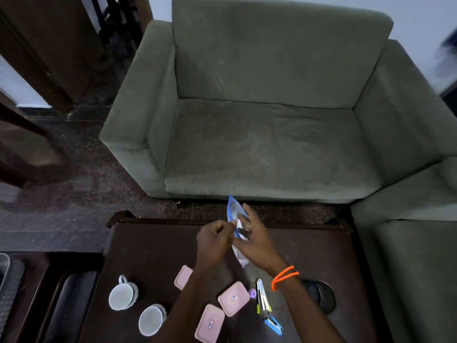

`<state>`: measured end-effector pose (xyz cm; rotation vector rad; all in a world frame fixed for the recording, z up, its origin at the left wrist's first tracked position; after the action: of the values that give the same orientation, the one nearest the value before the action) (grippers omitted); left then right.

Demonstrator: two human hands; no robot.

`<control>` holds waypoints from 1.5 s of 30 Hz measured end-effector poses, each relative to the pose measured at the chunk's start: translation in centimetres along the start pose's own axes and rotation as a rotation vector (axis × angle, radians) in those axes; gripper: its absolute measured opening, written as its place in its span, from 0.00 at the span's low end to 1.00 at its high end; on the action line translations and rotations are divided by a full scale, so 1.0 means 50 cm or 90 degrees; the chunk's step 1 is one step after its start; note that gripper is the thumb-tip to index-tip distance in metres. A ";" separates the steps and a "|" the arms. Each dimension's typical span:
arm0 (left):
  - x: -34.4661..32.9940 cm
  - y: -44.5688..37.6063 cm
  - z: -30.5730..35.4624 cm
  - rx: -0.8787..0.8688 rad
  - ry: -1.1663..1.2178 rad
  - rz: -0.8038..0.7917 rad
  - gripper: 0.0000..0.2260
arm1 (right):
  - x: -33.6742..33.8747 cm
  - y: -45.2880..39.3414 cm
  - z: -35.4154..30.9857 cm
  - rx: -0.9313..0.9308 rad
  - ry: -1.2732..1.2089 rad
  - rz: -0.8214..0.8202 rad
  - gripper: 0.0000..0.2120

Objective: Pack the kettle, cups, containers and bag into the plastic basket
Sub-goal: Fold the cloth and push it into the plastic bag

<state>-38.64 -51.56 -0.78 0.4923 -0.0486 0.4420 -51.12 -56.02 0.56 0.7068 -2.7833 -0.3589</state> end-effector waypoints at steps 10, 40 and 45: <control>-0.102 0.081 0.092 -0.322 -0.165 -0.155 0.15 | 0.057 -0.002 0.042 -0.195 -0.257 0.080 0.19; -0.106 -0.045 0.029 0.045 0.057 -0.215 0.15 | 0.128 0.043 0.049 -0.329 -0.475 0.051 0.06; -0.116 -0.057 0.018 0.084 0.211 -0.141 0.13 | 0.141 0.048 0.041 -0.296 -0.613 0.048 0.24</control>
<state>-42.62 -56.56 -2.12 0.5414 0.3530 0.3060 -58.75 -57.10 0.58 0.3476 -3.2988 -1.6287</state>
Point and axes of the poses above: each hand's wrist, its own y-axis away from the middle knuckle, its own x-axis out of the back of the hand, z = x × y, the point moved 8 cm from there along -y, towards the middle knuckle, and after that the axes turned 4 degrees about x, right-handed, at the moved point
